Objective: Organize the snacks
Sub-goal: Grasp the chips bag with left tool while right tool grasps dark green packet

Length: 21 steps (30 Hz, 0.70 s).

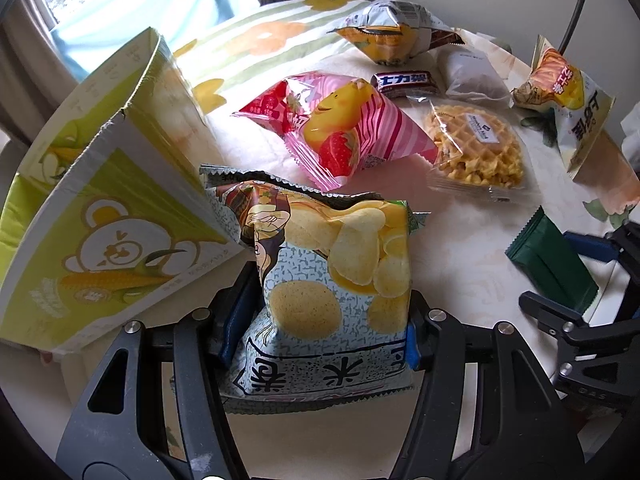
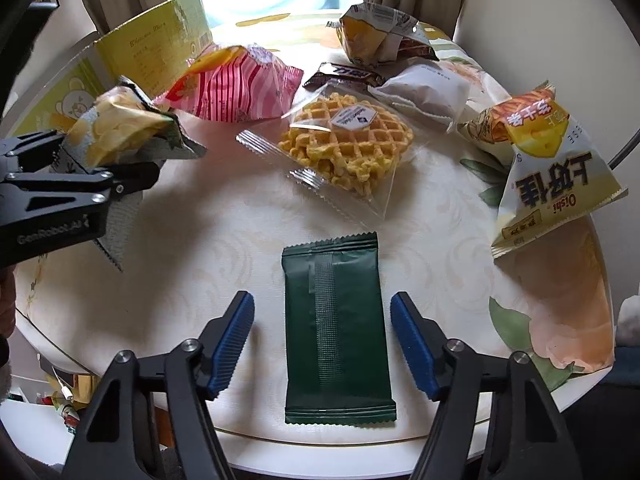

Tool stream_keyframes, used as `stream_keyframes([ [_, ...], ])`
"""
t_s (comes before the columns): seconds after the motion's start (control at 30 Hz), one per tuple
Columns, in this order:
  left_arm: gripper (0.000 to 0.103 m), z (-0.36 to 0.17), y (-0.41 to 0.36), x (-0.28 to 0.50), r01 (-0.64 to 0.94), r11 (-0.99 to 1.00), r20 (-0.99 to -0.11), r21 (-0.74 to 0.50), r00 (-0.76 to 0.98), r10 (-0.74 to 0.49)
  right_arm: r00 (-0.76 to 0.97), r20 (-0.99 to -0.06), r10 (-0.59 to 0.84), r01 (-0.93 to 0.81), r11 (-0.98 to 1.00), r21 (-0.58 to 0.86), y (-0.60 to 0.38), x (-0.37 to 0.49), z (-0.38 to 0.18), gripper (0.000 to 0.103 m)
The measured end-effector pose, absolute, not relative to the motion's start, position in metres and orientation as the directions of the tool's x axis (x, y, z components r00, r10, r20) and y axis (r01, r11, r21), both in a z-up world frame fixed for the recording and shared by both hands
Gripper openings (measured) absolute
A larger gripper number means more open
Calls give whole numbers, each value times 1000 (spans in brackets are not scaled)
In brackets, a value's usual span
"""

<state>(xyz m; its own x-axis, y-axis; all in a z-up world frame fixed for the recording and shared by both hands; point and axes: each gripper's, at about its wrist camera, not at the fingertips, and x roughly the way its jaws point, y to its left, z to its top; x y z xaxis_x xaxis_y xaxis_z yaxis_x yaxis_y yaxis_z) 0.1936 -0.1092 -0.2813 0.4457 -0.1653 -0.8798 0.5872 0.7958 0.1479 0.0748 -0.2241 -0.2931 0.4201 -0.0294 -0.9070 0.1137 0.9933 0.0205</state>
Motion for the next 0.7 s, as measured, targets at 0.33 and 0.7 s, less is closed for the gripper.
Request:
stream_keyframes([
  [0.33, 56, -277, -106, 184, 568, 811, -883, 137, 441, -159, 439, -897, -40, 70, 997, -10, -220, 69, -293, 41],
  [0.7, 56, -250, -103, 171, 518, 843, -864, 145, 482, -148, 475, -880, 16, 34, 999, 36, -218, 70, -271, 41],
])
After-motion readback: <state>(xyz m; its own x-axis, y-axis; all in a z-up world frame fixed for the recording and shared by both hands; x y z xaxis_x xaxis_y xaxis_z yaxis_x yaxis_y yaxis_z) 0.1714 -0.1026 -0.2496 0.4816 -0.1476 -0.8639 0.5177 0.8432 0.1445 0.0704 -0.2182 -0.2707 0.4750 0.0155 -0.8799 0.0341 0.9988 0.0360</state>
